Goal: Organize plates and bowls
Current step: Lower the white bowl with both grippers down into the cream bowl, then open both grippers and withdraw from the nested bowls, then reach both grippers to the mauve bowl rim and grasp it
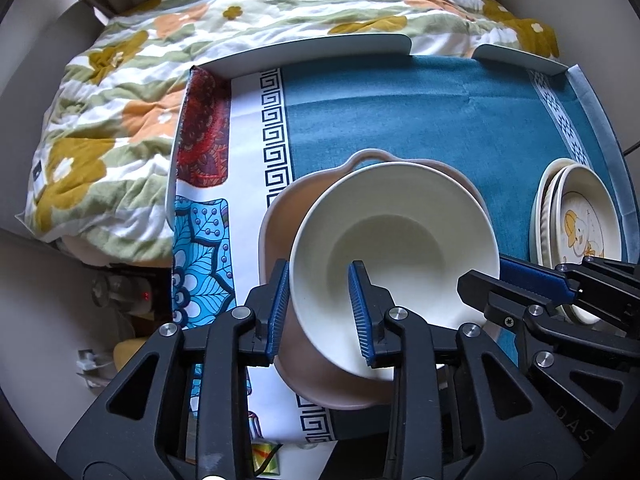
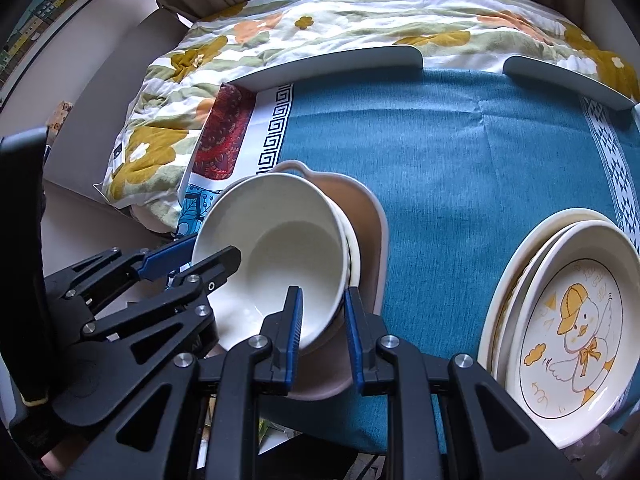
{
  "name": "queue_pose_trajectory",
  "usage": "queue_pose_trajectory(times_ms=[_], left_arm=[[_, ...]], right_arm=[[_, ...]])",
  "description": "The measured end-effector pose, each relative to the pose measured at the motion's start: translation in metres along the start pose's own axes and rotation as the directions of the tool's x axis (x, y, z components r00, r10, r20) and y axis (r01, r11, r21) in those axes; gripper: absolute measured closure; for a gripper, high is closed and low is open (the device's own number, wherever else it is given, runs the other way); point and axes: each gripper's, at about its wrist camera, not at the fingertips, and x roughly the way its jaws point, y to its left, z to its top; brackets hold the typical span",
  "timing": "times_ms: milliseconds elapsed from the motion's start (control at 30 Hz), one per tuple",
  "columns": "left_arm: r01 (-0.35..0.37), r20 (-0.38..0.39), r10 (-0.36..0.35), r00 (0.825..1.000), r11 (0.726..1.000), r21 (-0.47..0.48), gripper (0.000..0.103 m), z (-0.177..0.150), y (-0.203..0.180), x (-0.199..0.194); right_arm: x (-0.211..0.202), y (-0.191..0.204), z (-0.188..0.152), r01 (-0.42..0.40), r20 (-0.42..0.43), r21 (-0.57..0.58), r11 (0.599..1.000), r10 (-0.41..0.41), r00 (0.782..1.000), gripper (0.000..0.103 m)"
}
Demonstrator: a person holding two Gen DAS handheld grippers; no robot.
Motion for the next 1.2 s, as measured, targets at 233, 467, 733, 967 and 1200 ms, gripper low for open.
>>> queue_pose_trajectory(times_ms=[233, 467, 733, 967, 1200], left_arm=[[0.064, 0.08, -0.062, 0.995, 0.997, -0.032, 0.076, -0.003, 0.011, -0.042], [0.108, 0.253, -0.079, 0.964, 0.989, -0.101, 0.038, -0.02, 0.025, -0.122], [0.016, 0.22, 0.008, 0.976, 0.994, -0.11, 0.0, -0.056, 0.035, -0.126], [0.073, 0.032, -0.07, 0.997, 0.993, -0.095, 0.003, -0.059, 0.057, -0.054], [0.103, -0.109, -0.105, 0.988, 0.994, -0.023, 0.017, -0.046, 0.061, 0.002]], right_arm=[[-0.031, -0.003, 0.0, -0.037, 0.076, 0.021, 0.999, 0.036, 0.996, 0.084], [-0.11, 0.001, -0.002, -0.042, 0.217, -0.069, 0.997, 0.056, 0.975, 0.074], [-0.112, -0.009, -0.023, 0.05, 0.155, -0.194, 0.98, -0.02, 0.988, 0.0], [-0.052, -0.013, -0.029, 0.168, 0.015, -0.218, 0.961, -0.169, 0.985, 0.0], [0.002, -0.018, -0.015, 0.179, -0.131, -0.196, 0.964, -0.207, 0.97, 0.01]])
